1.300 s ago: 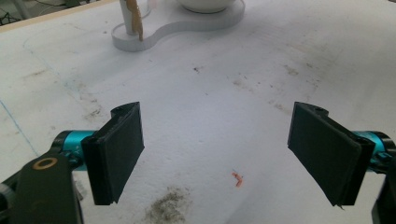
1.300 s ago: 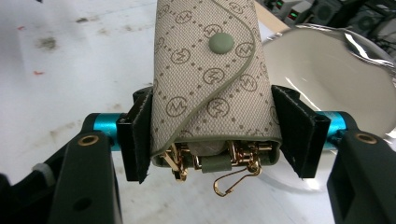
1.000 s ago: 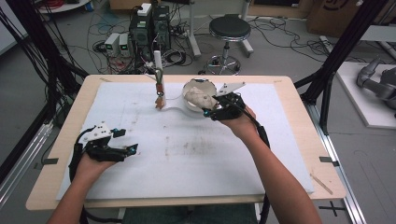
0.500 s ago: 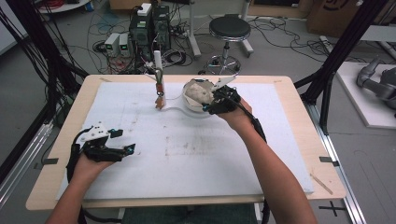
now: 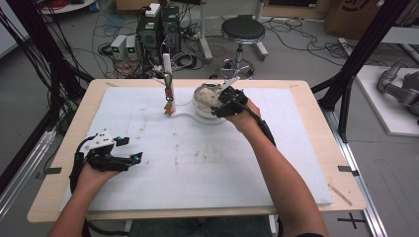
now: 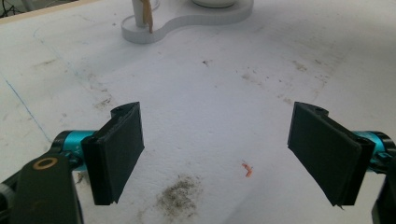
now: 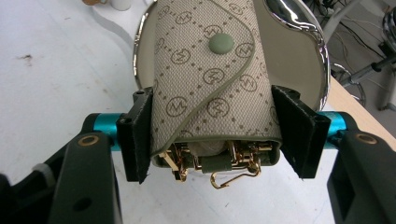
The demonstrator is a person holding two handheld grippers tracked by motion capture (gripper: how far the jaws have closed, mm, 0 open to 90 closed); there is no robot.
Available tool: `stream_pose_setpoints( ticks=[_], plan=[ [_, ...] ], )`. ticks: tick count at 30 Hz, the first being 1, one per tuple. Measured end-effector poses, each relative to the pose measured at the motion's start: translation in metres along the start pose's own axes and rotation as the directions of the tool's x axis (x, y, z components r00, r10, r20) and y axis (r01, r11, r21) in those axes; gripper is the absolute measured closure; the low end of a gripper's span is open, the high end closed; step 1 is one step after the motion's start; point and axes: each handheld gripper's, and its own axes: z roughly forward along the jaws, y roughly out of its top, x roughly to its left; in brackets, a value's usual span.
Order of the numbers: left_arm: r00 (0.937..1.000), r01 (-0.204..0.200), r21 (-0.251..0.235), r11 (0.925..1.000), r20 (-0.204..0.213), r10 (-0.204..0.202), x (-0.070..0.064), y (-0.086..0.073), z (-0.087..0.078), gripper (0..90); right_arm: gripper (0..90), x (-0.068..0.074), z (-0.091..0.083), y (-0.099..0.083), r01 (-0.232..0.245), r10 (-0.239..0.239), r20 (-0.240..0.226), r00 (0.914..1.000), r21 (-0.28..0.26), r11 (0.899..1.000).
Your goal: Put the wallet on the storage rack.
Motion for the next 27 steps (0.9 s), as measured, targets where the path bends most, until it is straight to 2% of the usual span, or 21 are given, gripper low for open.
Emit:
stream_pose_setpoints(
  ticks=[9, 12, 16, 22, 25, 27],
  plan=[
    [1.0, -0.001, 0.002, 1.0, 0.004, 0.001, -0.001, 0.001, 0.002, 18.2, 36.0, -0.003, 0.012, 0.004, -0.014, 0.014, 0.027, 0.9996, 0.019, 1.0],
    [1.0, 0.001, 0.004, 1.0, -0.002, -0.001, 0.0, 0.0, 0.002, 18.2, 35.6, -0.003, 0.015, 0.008, -0.016, 0.014, 0.039, 0.9991, 0.049, 0.999],
    [1.0, 0.004, 0.006, 1.0, -0.005, -0.004, 0.001, -0.001, 0.001, 18.3, 35.5, -0.002, 0.016, 0.01, -0.015, 0.014, 0.039, 0.9991, 0.036, 0.999],
    [1.0, 0.003, 0.008, 1.0, -0.006, -0.003, 0.002, -0.001, 0.0, 18.3, 34.2, -0.003, 0.022, 0.009, -0.04, 0.037, 0.056, 0.9977, 0.049, 0.998],
    [1.0, 0.004, 0.007, 1.0, -0.006, -0.004, 0.002, -0.001, -0.001, 18.2, 33.5, -0.003, 0.022, 0.009, -0.035, 0.033, 0.057, 0.9978, 0.05, 0.998],
    [0.9999, 0.006, 0.008, 0.9999, -0.01, -0.006, 0.002, -0.001, -0.001, 18.2, 30.7, -0.003, 0.02, 0.009, -0.038, 0.036, 0.055, 0.9978, 0.037, 0.999]
  ],
)
